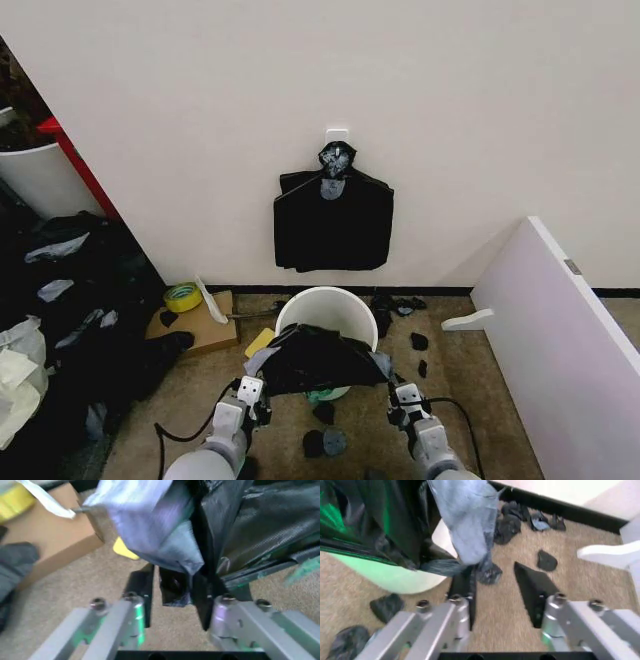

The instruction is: Place the garbage bag over the trash bin.

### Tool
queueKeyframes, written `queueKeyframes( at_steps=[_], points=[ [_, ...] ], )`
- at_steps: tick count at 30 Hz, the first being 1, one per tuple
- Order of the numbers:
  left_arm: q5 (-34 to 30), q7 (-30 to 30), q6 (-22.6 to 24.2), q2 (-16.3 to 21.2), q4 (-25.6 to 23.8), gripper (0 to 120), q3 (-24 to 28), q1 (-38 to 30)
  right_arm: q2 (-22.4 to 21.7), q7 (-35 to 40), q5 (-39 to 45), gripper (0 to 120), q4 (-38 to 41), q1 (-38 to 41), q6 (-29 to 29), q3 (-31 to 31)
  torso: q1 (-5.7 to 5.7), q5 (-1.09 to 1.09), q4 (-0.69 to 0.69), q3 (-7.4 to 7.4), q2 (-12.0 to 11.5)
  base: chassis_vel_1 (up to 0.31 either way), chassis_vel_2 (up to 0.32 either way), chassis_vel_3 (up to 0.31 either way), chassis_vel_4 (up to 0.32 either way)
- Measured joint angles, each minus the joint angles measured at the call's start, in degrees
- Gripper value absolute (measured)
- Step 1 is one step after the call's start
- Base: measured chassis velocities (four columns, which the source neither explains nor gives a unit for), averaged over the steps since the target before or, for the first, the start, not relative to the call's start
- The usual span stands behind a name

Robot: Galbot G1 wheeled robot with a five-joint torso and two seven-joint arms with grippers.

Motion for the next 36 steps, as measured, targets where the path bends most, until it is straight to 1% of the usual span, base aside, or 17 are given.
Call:
queueKeyframes(
  at_steps=[5, 6, 7, 8, 12, 13, 14, 17, 19, 22, 25, 26, 29, 30, 31, 33, 36],
  points=[
    [0.0, -3.3, 2.0, 3.0, -5.5, 55, -1.7, 4.0, -1.8, 3.7, 3.8, 51, 6.4, -3.0, -4.0, 0.4, 0.00, 0.00, 0.00, 0.00, 0.0, 0.000, 0.000, 0.000, 0.000],
    [0.0, -3.8, 2.4, 3.4, -6.4, 59, -2.0, 4.8, -2.0, 4.3, 4.3, 53, 7.6, -3.6, -4.7, 0.5, 0.00, 0.01, 0.00, 0.00, 0.0, 0.000, 0.000, 0.000, 0.000],
    [0.0, -4.4, 2.6, 3.9, -7.2, 62, -2.2, 5.5, -2.2, 4.7, 4.6, 59, 8.6, -4.1, -5.1, 0.5, 0.00, 0.00, 0.00, 0.00, 0.0, 0.000, 0.000, 0.000, 0.000],
    [0.0, -4.4, 2.6, 3.9, -7.2, 62, -2.2, 5.5, -2.2, 4.7, 4.6, 59, 8.6, -4.1, -5.1, 0.5, 0.00, 0.00, 0.00, 0.00, 0.0, 0.000, 0.000, 0.000, 0.000],
    [-0.2, -6.2, 3.6, 4.8, -9.4, 80, -2.8, 7.4, -2.5, 5.4, 4.8, 77, 11.6, -5.7, -6.0, 0.5, 0.00, 0.00, 0.00, 0.00, 0.0, 0.000, 0.000, 0.000, 0.000],
    [-0.4, -6.9, 3.7, 4.9, -9.6, 85, -2.9, 7.6, -2.5, 5.5, 4.7, 79, 12.2, -6.0, -6.1, 0.5, 0.00, 0.01, 0.00, 0.00, 0.0, 0.000, 0.000, 0.000, 0.000],
    [-0.4, -6.9, 3.7, 4.9, -9.6, 85, -2.9, 7.6, -2.5, 5.5, 4.7, 79, 12.2, -6.0, -6.1, 0.5, 0.00, 0.01, 0.00, 0.00, 0.0, 0.000, 0.000, 0.000, 0.000],
    [-1.3, -7.8, 3.7, 5.0, -9.6, 96, -3.2, 7.6, -2.4, 5.5, 4.4, 92, 13.0, -6.2, -6.1, 0.9, 0.00, 0.00, 0.00, 0.00, 0.0, 0.000, 0.000, 0.000, 0.000],
    [-1.8, -8.0, 3.7, 5.3, -9.3, 99, -3.3, 7.5, -2.2, 5.3, 3.4, 98, 13.4, -6.2, -5.5, 1.1, 0.00, 0.00, 0.00, 0.00, 0.0, 0.000, 0.000, 0.000, 0.000],
    [-2.6, -8.0, 3.9, 5.4, -8.8, 100, -3.3, 7.1, -2.0, 4.5, 2.2, 100, 13.4, -6.1, -4.3, 1.2, 0.00, 0.00, 0.00, 0.00, 0.0, 0.000, 0.000, 0.000, 0.000],
    [-4.5, -7.4, 3.7, 4.6, -5.9, 100, -3.4, 4.9, -1.2, 1.5, -1.5, 100, 12.6, -5.7, -0.2, 0.8, 0.00, 0.01, 0.01, 0.00, 0.0, 0.000, 0.000, 0.000, 0.000],
    [-4.6, -6.8, 2.8, 4.2, -4.3, 100, -3.4, 4.0, -0.9, 0.4, -2.6, 100, 12.2, -5.7, 1.2, 0.5, 0.00, 0.00, 0.00, 0.00, 0.0, 0.000, 0.000, 0.000, 0.000],
    [-2.6, -2.9, -4.3, 2.2, 2.4, 100, -3.2, 1.4, 0.0, -3.3, -6.9, 100, 9.6, -5.5, 6.2, -0.6, 0.00, -0.02, 0.00, 0.00, 0.0, 0.000, 0.000, 0.000, 0.000],
    [-2.6, -2.9, -4.3, 2.2, 2.4, 100, -3.2, 1.4, 0.0, -3.3, -6.9, 100, 9.6, -5.5, 6.2, -0.6, 0.00, -0.02, 0.00, 0.00, 0.0, 0.000, 0.000, 0.000, 0.000],
    [-1.6, -1.6, -6.4, 1.5, 4.2, 100, -3.2, 0.8, 0.2, -4.1, -7.8, 100, 8.7, -5.4, 7.3, -0.8, 0.00, -0.01, 0.00, 0.00, 0.0, 0.000, 0.000, 0.000, 0.000],
    [0.5, 1.3, -11.0, -0.3, 7.7, 100, -3.1, -0.5, 0.8, -6.7, -10.3, 100, 6.4, -5.1, 10.9, -1.1, 0.00, 0.00, 0.00, 0.01, 0.0, 0.000, 0.000, 0.000, 0.000],
    [3.7, 5.1, -16.5, -1.9, 10.3, 100, -3.1, -1.1, 1.4, -11.4, -14.9, 100, 2.8, -4.3, 17.8, -1.3, 0.00, 0.00, 0.00, 0.01, 0.0, 0.000, 0.000, 0.000, 0.000]
  ],
)
